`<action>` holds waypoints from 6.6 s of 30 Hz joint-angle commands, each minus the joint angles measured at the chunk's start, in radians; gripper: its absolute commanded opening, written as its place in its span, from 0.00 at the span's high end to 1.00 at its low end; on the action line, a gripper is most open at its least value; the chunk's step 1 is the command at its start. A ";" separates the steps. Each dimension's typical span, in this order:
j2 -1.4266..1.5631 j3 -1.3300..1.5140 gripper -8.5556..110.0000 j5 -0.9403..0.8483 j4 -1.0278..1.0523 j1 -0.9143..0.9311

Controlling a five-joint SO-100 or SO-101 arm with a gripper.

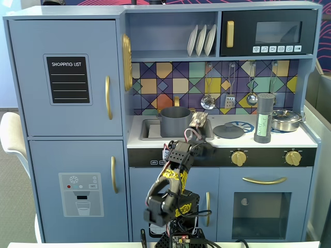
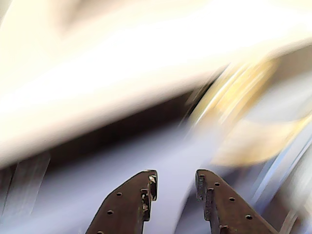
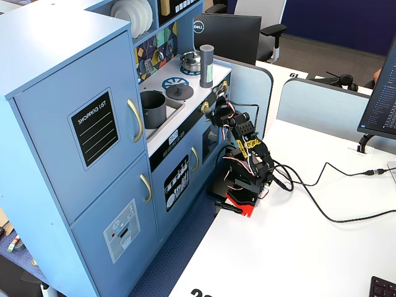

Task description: Put salt in the gray recipient

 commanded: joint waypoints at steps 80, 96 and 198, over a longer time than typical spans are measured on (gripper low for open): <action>-1.144 -1.137 0.93 0.137 -0.716 0.123; -0.801 -1.132 0.93 1.181 -0.179 -0.492; -1.039 -1.235 0.93 1.560 -0.314 -0.313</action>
